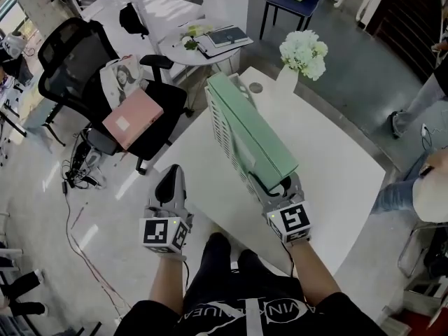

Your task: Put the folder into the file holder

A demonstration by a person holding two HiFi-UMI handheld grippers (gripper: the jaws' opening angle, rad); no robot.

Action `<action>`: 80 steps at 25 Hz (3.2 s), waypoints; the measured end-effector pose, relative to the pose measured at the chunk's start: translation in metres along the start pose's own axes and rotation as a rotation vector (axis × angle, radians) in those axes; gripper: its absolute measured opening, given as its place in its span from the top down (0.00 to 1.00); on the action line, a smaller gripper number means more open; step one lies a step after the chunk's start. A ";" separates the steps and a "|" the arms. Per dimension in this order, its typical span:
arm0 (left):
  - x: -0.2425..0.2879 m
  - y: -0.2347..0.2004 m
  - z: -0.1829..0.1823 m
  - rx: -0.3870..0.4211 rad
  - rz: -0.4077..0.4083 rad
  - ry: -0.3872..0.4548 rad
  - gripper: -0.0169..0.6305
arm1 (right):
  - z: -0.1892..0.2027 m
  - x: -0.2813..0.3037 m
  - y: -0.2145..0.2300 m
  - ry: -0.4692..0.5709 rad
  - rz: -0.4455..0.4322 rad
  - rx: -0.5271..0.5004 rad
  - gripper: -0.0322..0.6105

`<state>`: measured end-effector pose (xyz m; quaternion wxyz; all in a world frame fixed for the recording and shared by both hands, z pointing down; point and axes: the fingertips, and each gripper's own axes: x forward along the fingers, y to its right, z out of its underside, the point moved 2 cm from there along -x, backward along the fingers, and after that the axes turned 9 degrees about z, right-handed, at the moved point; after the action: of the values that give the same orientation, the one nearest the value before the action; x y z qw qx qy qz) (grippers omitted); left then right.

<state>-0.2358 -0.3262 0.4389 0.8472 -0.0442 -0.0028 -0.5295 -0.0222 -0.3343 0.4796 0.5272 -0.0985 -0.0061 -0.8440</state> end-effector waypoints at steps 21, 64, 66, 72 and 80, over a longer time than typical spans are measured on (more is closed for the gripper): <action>-0.018 0.030 -0.011 0.010 -0.002 0.029 0.97 | -0.017 -0.037 0.003 0.052 -0.037 0.058 0.50; -0.042 0.084 -0.065 0.058 0.011 0.097 0.97 | -0.076 -0.128 0.078 0.175 0.062 0.124 0.94; -0.042 0.085 -0.069 0.069 0.011 0.101 0.97 | -0.080 -0.128 0.081 0.184 0.059 0.123 0.94; -0.042 0.084 -0.083 0.080 0.005 0.126 0.97 | -0.092 -0.129 0.087 0.209 0.056 0.120 0.94; -0.042 0.081 -0.097 0.098 -0.001 0.142 0.97 | -0.104 -0.128 0.099 0.238 0.077 0.131 0.94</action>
<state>-0.1851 -0.2610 0.3341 0.8461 0.0349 0.0314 -0.5309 0.1037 -0.2760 0.3460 0.5614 0.0366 0.0050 -0.8267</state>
